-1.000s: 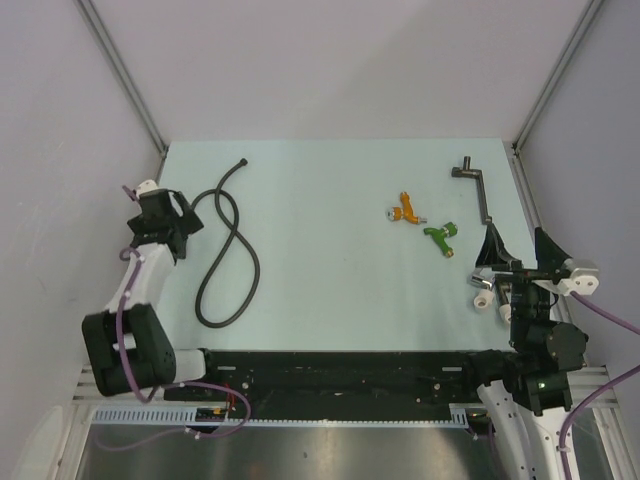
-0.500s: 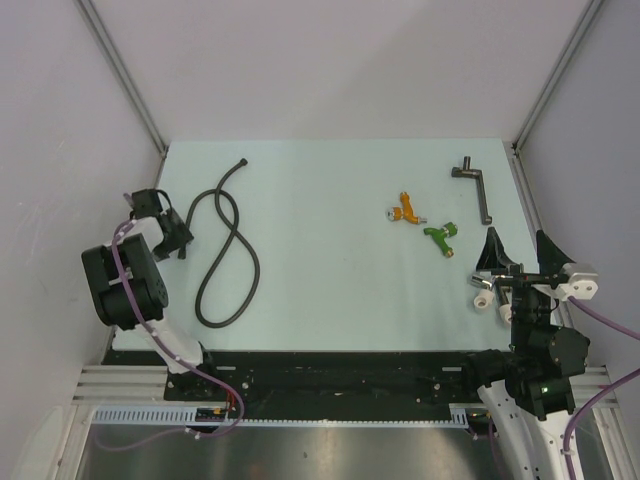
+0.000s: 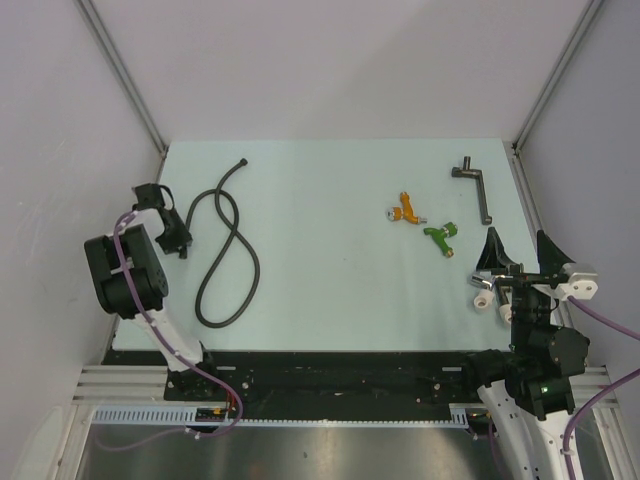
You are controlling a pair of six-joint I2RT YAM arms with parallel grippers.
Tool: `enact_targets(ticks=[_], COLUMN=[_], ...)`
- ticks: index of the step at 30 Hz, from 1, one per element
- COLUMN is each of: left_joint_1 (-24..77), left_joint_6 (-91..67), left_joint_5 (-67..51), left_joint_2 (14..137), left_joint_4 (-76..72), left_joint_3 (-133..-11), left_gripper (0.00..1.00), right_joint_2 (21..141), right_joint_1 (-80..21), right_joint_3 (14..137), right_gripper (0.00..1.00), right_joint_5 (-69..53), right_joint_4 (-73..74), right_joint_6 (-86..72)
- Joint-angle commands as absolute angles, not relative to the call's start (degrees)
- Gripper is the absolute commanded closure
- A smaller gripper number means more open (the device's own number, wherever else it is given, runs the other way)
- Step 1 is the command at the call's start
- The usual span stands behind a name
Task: Install the water faucets
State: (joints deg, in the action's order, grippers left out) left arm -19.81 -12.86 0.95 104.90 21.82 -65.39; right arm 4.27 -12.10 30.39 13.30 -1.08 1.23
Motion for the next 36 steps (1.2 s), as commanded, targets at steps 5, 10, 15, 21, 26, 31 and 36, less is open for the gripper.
enact_targets(ticks=[5,10,15,21,26,31,36], left_joint_1=[-14.86,-13.98,-8.8,-3.43,4.64,8.7,8.7], left_joint_6=[-10.81,-12.91,-14.06,-19.06,-18.38,-16.26,-17.93], left_joint_5=[-2.28,-7.46,-6.51,-7.38,-7.84,-5.19,-10.36], left_joint_2=[104.86,100.47,92.91,85.96,82.1,77.96,77.17], left_joint_4=[26.89,26.89,28.12,27.69,23.39,19.51,19.95], left_joint_3=[-67.94,-68.64,-76.51,-98.99,-114.33,-107.94,-95.4], left_gripper=[0.79,0.92,1.0,1.0,1.0,1.0,1.0], right_joint_2=[3.43,3.08,2.99,3.08,2.99,2.9,3.69], right_joint_1=[-11.78,-12.04,-12.04,-11.95,-11.95,-11.6,-11.69], right_joint_3=[30.23,30.23,30.15,30.23,30.15,30.15,30.23], right_gripper=[0.0,0.0,0.0,0.0,0.0,0.0,0.0], right_joint_5=[14.15,14.06,13.54,13.36,13.18,12.83,10.73], right_joint_4=[-1.93,-1.85,-1.93,-1.85,-1.84,-1.85,-2.2], right_joint_6=[2.11,1.93,1.85,1.58,1.67,1.41,0.7])
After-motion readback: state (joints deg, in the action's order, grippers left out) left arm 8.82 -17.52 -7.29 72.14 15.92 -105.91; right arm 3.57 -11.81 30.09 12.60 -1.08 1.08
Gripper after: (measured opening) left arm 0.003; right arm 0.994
